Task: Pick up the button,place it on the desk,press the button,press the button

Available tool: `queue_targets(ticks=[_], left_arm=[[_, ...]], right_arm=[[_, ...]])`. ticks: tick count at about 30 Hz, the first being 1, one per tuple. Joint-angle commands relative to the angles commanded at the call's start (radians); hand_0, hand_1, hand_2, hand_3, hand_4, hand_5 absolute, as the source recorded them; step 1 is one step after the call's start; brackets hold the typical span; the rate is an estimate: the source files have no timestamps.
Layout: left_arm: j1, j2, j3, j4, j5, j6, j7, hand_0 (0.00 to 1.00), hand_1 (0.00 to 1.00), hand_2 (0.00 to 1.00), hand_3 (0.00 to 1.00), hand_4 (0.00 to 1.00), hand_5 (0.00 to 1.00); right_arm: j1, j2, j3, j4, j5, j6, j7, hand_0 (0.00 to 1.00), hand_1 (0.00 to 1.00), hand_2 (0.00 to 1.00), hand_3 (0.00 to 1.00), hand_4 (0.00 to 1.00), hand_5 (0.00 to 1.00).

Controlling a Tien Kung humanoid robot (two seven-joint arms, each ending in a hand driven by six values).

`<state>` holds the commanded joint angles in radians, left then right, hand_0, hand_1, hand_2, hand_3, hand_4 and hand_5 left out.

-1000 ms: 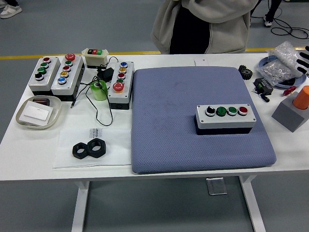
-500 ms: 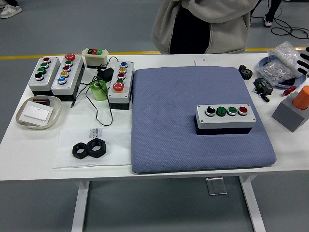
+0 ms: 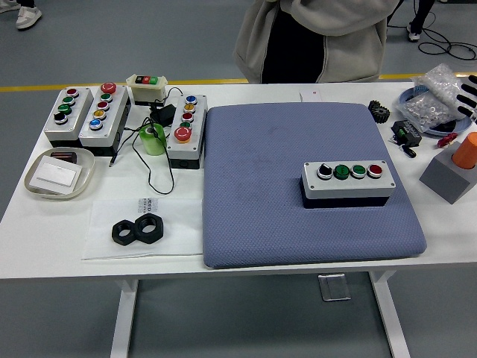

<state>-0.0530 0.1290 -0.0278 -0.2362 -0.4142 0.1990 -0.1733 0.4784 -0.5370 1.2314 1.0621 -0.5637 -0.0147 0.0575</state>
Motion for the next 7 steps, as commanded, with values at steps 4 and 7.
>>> queue_targets(ticks=[4, 7], left_arm=[[0.003, 0.000, -0.003, 0.000, 0.004, 0.001, 0.001, 0.743, 0.852, 0.914, 0.836, 0.652, 0.998], [0.006, 0.000, -0.006, 0.000, 0.008, 0.001, 0.002, 0.743, 0.852, 0.914, 0.836, 0.652, 0.998]], right_arm=[[-0.003, 0.001, -0.003, 0.001, -0.003, 0.000, 0.000, 0.909, 0.807, 0.803, 0.791, 0.623, 0.681], [-0.005, 0.001, -0.005, 0.000, -0.003, 0.000, 0.000, 0.909, 0.807, 0.803, 0.791, 0.623, 0.681]])
